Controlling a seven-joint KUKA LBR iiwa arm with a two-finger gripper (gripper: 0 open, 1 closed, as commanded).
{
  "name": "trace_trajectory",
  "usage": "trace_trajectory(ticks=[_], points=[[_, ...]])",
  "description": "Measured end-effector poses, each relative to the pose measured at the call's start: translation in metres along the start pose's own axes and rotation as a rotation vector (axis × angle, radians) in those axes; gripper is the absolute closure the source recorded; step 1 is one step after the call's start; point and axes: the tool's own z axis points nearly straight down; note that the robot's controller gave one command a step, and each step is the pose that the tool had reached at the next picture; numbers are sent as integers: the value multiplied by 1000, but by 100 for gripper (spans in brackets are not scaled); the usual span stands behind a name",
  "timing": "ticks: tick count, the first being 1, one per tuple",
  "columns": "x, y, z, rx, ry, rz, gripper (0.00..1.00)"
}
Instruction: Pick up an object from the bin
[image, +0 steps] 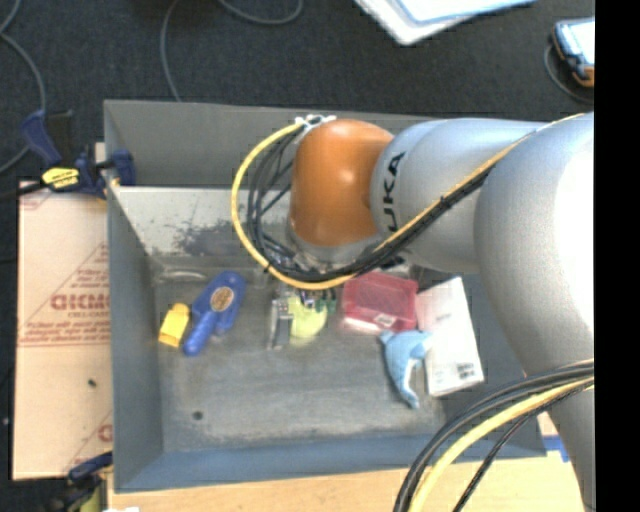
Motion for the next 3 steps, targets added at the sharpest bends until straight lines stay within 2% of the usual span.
trace_trajectory(ticks=[1, 2, 3], points=[[-2, -1, -5, -1, -8, 3, 0], [-5, -73, 27, 1, -4, -143, 0], [-17, -89, 24, -1, -12, 52, 0]])
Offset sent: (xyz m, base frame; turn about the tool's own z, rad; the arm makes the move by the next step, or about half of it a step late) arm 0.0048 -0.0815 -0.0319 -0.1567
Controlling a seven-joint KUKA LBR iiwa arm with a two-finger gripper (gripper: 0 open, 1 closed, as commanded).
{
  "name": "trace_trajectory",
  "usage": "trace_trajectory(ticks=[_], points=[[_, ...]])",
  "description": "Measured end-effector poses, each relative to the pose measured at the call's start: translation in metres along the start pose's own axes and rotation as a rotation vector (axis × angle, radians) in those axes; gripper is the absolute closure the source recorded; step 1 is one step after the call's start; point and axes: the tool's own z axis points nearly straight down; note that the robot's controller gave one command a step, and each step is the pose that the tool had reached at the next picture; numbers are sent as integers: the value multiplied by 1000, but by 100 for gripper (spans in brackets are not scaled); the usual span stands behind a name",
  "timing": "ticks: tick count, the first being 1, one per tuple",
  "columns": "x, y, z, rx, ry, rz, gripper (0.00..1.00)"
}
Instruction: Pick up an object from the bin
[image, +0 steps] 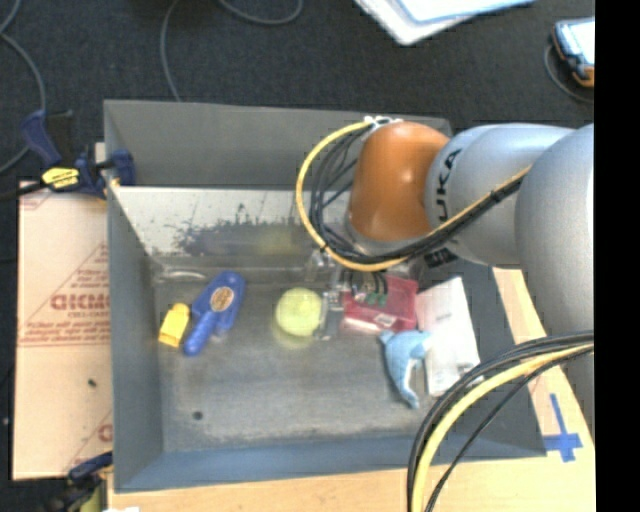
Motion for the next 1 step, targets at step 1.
trace_trajectory(ticks=[1], points=[[4, 3, 35, 1, 6, -194, 0]])
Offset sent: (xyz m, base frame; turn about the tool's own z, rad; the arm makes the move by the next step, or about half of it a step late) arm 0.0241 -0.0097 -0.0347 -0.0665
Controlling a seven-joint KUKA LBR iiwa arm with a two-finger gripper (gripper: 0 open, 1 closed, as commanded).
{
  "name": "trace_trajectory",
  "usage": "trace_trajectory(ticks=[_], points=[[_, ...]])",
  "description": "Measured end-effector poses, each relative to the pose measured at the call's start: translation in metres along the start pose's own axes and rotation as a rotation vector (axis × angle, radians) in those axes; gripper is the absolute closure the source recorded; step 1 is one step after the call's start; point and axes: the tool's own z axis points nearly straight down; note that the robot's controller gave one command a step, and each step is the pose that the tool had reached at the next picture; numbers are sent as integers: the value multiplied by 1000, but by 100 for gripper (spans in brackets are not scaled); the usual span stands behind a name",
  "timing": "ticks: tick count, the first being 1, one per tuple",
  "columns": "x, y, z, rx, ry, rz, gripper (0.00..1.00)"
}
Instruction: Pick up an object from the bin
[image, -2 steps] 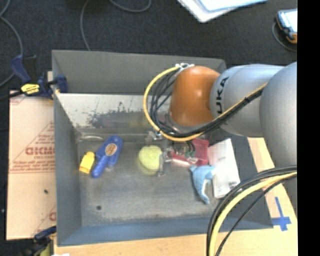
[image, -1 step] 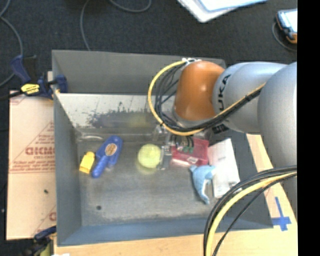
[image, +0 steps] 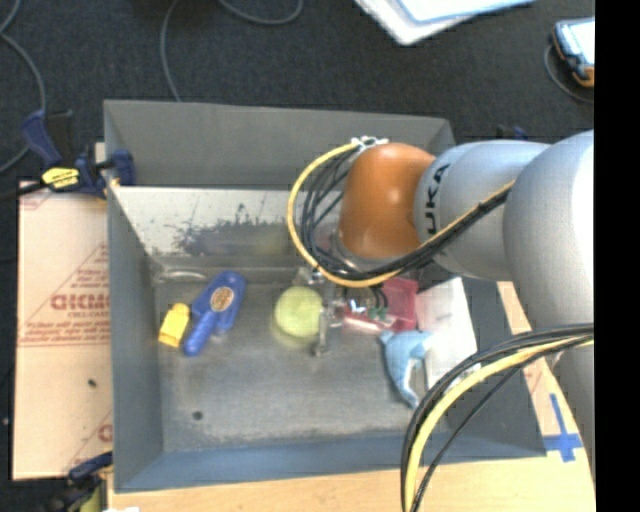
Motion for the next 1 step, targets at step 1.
trace_trajectory(ticks=[1], points=[[-22, -13, -2, -1, -10, 97, 0]])
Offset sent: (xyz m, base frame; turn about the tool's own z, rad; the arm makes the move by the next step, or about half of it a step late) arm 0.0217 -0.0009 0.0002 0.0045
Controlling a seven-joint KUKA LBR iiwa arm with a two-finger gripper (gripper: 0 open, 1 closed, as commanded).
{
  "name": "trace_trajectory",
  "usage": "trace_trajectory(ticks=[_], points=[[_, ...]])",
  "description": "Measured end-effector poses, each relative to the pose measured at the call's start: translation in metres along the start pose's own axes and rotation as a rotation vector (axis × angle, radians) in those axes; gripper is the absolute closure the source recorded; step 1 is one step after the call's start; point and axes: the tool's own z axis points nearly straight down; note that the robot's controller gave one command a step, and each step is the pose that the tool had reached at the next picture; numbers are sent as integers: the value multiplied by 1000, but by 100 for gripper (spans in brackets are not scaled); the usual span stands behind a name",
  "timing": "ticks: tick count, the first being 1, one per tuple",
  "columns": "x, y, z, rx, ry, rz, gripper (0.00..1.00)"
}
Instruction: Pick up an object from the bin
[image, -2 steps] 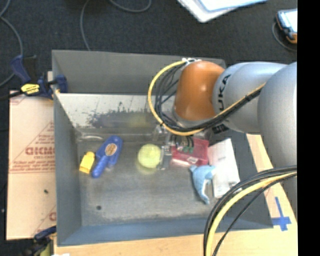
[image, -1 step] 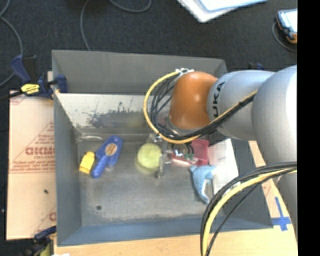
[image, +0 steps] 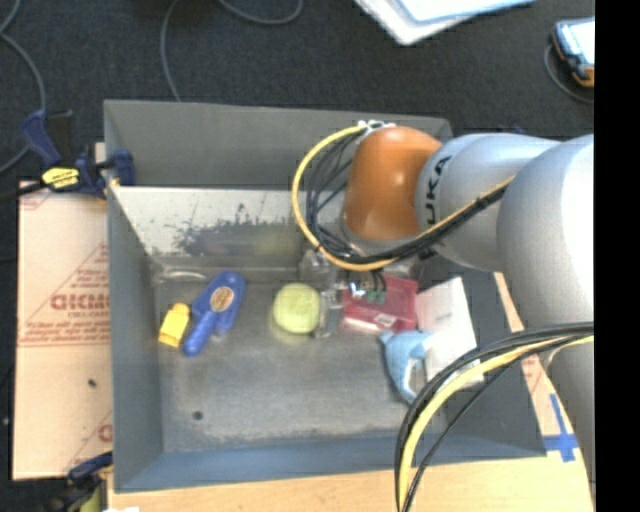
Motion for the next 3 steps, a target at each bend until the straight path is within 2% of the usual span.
trace_trajectory(ticks=[1, 2, 3], points=[[0, 8, 0, 2, 6, -91, 0], [-5, 8, 0, 0, -5, -40, 0], [4, 17, 0, 2, 2, -99, 0]])
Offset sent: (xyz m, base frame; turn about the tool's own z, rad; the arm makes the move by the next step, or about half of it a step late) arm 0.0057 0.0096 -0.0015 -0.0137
